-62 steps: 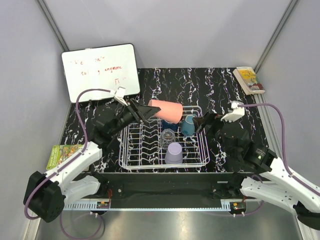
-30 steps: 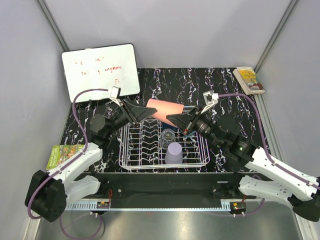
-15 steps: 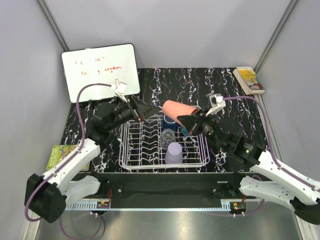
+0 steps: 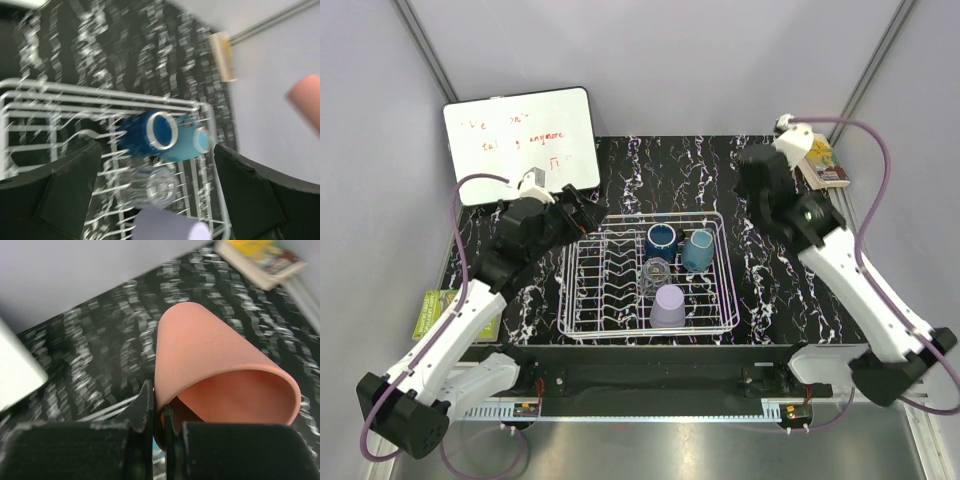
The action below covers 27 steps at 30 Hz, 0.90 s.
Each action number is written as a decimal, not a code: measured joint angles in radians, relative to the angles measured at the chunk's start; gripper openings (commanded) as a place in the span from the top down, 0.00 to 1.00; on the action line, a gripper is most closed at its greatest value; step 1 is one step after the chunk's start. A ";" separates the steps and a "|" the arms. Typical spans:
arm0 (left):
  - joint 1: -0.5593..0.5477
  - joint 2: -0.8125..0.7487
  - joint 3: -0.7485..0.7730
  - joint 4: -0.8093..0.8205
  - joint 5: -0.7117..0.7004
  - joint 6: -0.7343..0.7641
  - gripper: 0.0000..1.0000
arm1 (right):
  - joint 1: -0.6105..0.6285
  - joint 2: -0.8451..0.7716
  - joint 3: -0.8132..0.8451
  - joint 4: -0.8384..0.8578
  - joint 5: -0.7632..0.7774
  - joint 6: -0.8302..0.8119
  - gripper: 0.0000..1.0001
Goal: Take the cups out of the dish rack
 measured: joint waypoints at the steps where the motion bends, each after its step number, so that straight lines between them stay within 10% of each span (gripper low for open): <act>1: 0.000 0.005 0.000 -0.031 -0.012 -0.001 0.01 | -0.076 0.047 0.039 -0.039 -0.006 0.014 1.00; 9: 0.000 0.012 0.000 -0.176 -0.062 -0.012 0.01 | -0.468 0.433 0.231 -0.320 -0.109 0.148 1.00; 27: 0.000 0.085 0.000 -0.226 -0.034 -0.021 0.01 | -0.797 0.651 0.175 -0.369 -0.287 0.232 1.00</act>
